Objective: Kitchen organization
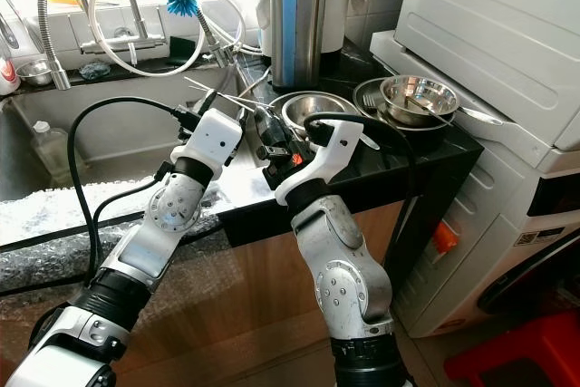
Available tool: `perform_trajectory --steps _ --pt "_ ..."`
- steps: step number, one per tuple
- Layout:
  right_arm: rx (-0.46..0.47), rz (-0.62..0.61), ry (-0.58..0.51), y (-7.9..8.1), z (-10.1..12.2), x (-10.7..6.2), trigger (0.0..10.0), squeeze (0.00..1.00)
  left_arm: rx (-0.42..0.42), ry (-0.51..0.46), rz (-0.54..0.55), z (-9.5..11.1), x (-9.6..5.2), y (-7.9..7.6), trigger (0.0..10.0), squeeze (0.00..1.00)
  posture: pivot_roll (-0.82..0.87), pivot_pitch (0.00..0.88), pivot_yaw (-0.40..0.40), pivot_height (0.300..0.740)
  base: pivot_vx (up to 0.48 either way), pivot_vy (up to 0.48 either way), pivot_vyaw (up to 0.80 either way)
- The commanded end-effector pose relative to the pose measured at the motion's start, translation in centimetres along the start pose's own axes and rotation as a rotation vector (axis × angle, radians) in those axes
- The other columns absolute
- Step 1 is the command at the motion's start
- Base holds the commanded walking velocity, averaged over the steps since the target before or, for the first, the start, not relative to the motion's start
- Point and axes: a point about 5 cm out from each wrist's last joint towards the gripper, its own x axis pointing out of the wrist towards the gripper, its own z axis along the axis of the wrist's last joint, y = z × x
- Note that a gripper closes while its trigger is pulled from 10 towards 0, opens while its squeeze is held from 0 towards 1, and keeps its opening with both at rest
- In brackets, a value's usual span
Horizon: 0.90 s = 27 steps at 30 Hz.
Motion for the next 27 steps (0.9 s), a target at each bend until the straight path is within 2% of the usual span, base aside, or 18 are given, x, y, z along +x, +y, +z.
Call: perform_trajectory --steps 1,16,18,19,20,27 --pt "0.075 -0.002 0.02 0.8 -1.37 -0.3 10.0 0.0 0.01 -0.016 0.022 0.19 0.22 0.45 10.0 0.0 -0.12 0.0 0.007 0.74 0.0 0.0 0.0" --pt "0.119 0.026 0.073 1.54 -2.34 -0.27 10.0 0.0 0.002 -0.03 0.02 0.38 0.23 0.29 10.0 0.0 -0.12 0.0 0.005 0.74 0.0 0.0 0.0" --pt "0.122 0.03 0.076 1.59 -2.35 -0.27 10.0 0.0 0.001 -0.031 0.02 0.38 0.22 0.29 9.7 0.0 -0.12 0.0 0.005 0.74 0.0 0.0 0.0" --pt "0.122 0.033 0.076 1.62 -2.35 -0.26 10.0 0.0 0.001 -0.034 0.017 0.4 0.2 0.27 1.0 0.0 -0.12 0.0 0.005 0.74 0.0 0.0 0.0" --pt "0.122 0.036 0.077 1.64 -2.35 -0.25 10.0 0.0 0.0 -0.036 0.014 0.41 0.2 0.24 0.0 0.0 -0.12 0.0 0.005 0.74 0.0 0.0 0.0" --pt "0.128 0.022 0.074 1.5 -2.32 -0.27 10.0 0.0 0.001 -0.039 0.009 0.42 0.14 0.12 0.0 0.0 -0.12 0.0 0.005 0.74 0.0 0.0 0.0"
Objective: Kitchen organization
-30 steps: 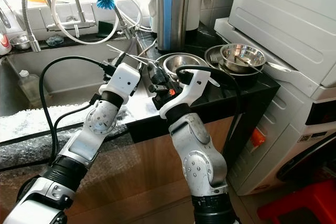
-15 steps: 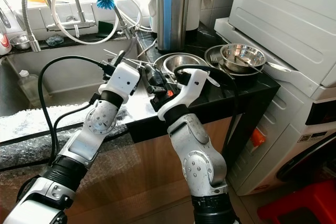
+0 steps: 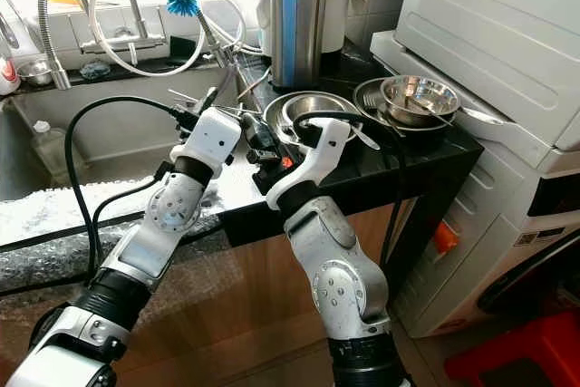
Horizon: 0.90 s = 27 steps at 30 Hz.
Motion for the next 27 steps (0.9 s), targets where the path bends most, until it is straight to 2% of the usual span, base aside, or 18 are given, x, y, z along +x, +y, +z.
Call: perform_trajectory --steps 1,14,15,17,18,27 --pt "0.083 0.006 0.014 0.98 -1.54 -0.22 10.0 0.0 0.007 -0.012 -0.002 0.15 0.14 0.04 0.0 0.0 -0.12 0.0 0.004 0.74 0.0 0.0 0.0" --pt "0.072 -0.009 0.018 0.74 -1.53 -0.17 10.0 0.0 0.016 -0.015 -0.015 0.06 0.05 -0.08 0.0 0.0 -0.12 0.0 0.005 0.74 0.0 0.0 0.0" --pt "0.071 -0.014 0.019 0.67 -1.53 -0.15 10.0 0.05 0.017 -0.017 -0.017 0.07 0.06 -0.11 0.0 0.0 -0.12 0.0 0.005 0.74 0.0 0.0 0.0" --pt "0.072 -0.016 0.02 0.65 -1.53 -0.14 10.0 0.05 0.018 -0.018 -0.017 0.07 0.06 -0.11 0.0 0.0 -0.12 0.0 0.005 0.74 0.0 0.0 0.0" --pt "0.073 -0.018 0.021 0.61 -1.54 -0.13 10.0 1.0 0.018 -0.018 -0.017 0.07 0.07 -0.11 0.0 0.0 -0.12 0.0 0.004 0.74 0.0 0.0 0.0" --pt "0.073 -0.038 0.033 0.28 -1.7 -0.1 10.0 1.0 0.016 -0.022 -0.024 0.09 0.05 -0.22 0.0 0.0 -0.12 0.0 0.004 0.74 0.0 0.0 0.0"
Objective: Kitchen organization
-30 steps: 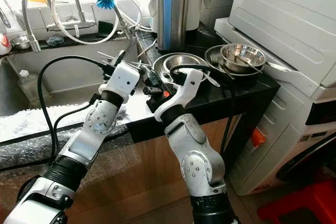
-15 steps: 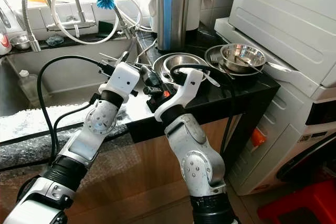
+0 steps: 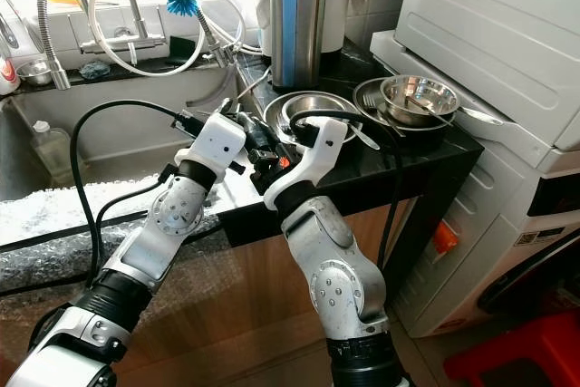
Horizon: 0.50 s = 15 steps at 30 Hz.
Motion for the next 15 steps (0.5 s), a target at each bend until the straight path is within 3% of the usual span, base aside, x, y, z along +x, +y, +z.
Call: perform_trajectory --steps 1,9,13,14,15 --pt "0.076 -0.031 0.03 0.1 -1.7 -0.3 10.0 1.0 0.002 -0.023 0.016 0.4 0.2 0.4 0.0 0.0 -0.12 0.0 0.004 0.74 0.0 0.0 0.0" --pt "0.073 -0.047 0.019 -0.3 -1.6 -0.5 10.0 1.0 -0.016 -0.063 0.064 1.0 0.4 1.1 0.0 0.0 -0.12 0.0 0.004 0.74 0.0 0.0 0.0" --pt "0.049 -0.101 -0.021 -1.4 -0.7 -0.6 10.0 1.0 -0.058 -0.076 0.123 1.2 0.4 1.9 0.0 0.0 -0.12 0.0 0.003 0.74 0.0 0.0 0.0" --pt "0.04 -0.111 -0.026 -1.6 -0.5 -0.6 10.0 1.0 -0.061 -0.068 0.124 1.1 0.4 1.9 1.3 0.0 -0.12 0.0 0.002 0.74 0.0 0.0 0.0" --pt "0.035 -0.118 -0.032 -1.9 -0.3 -0.6 10.0 1.0 -0.065 -0.056 0.121 0.9 0.4 1.9 9.7 0.0 -0.12 0.0 0.002 0.74 0.0 0.0 0.0"
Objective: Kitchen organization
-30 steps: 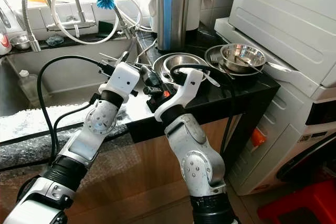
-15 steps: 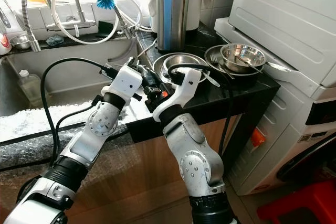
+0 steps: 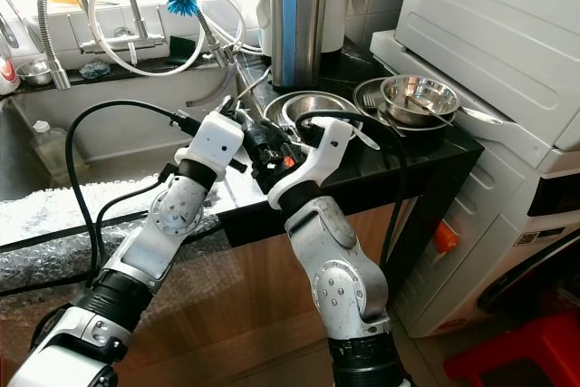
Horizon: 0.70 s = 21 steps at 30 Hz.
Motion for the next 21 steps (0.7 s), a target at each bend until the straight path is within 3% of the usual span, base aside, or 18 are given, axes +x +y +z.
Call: perform_trajectory --steps 1,4,5,7,13,14,15,16,17,21 --pt "0.035 -0.089 -0.004 -1.3 -0.5 -0.5 10.0 1.0 -0.024 -0.02 0.096 0.5 0.4 1.7 10.0 0.0 -0.12 0.0 0.002 0.74 0.0 0.0 0.0" --pt "-0.005 -0.062 -0.019 -1.1 0.0 -0.6 10.0 0.96 -0.057 0.019 0.102 -0.1 0.2 1.6 10.0 0.0 -0.12 0.0 0.003 0.74 0.0 0.0 0.0" --pt "-0.039 -0.049 -0.015 -0.9 0.0 -0.7 10.0 0.0 -0.067 0.033 0.105 -0.3 0.2 1.6 10.0 0.0 -0.12 0.0 0.003 0.74 0.0 0.0 0.0" --pt "-0.108 -0.047 -0.007 -0.8 -0.1 -0.8 10.0 0.0 -0.089 0.053 0.114 -0.7 0.1 1.6 10.0 0.0 -0.12 0.0 0.004 0.74 0.0 0.0 0.0" --pt "-0.159 -0.063 -0.023 -0.8 -0.2 -1.0 10.0 0.0 -0.139 0.095 0.14 -1.3 0.0 1.8 10.0 0.0 -0.12 0.0 0.004 0.74 0.0 0.0 0.0" --pt "-0.221 -0.052 -0.031 -0.7 -0.1 -1.1 10.0 0.0 -0.164 0.115 0.153 -1.6 0.0 2.0 10.0 0.0 -0.13 0.0 0.004 0.74 0.0 0.0 0.0" --pt "-0.221 -0.052 -0.031 -0.7 -0.1 -1.1 10.0 0.0 -0.164 0.115 0.153 -1.6 0.0 2.0 10.0 0.0 -0.13 0.0 0.004 0.74 0.0 0.0 0.0" --pt "-0.343 -0.02 -0.048 -0.2 0.2 -1.2 10.0 0.0 -0.217 0.158 0.179 -2.2 0.0 2.3 10.0 0.0 -0.13 0.0 0.003 0.74 0.0 0.0 0.0" --pt "-0.376 -0.006 -0.058 0.0 0.2 -1.3 10.0 0.0 -0.243 0.179 0.191 -2.5 0.0 2.4 10.0 0.0 -0.13 0.0 0.003 0.74 0.0 0.0 0.0" --pt "-0.388 0.008 -0.086 0.4 0.2 -1.5 10.0 0.0 -0.279 0.214 0.205 -3.1 0.0 2.5 10.0 0.0 -0.13 0.0 0.004 0.74 0.0 0.0 0.0"
